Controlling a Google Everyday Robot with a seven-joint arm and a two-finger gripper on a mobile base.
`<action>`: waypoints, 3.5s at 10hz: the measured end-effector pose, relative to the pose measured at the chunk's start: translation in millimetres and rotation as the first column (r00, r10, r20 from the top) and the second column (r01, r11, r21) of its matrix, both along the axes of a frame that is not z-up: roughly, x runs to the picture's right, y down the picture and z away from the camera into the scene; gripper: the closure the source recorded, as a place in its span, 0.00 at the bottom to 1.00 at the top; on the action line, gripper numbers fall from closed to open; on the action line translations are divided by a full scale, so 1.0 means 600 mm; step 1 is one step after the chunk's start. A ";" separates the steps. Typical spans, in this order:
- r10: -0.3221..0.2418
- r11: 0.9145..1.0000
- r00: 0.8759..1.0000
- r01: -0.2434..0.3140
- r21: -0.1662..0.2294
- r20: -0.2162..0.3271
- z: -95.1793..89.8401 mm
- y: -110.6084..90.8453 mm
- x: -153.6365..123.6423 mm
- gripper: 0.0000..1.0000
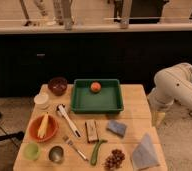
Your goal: Wipe table surface with brush
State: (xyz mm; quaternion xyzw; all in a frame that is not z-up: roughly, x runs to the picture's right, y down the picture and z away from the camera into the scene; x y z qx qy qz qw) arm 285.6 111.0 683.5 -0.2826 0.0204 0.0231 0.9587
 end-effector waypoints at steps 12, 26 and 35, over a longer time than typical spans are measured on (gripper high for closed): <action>0.000 1.000 1.000 0.000 0.000 0.000 0.000 0.000 0.000 0.20; 0.050 0.997 0.998 -0.052 0.050 0.040 -0.021 0.020 -0.065 0.20; 0.224 0.974 0.962 -0.227 0.002 0.157 -0.006 0.078 -0.247 0.20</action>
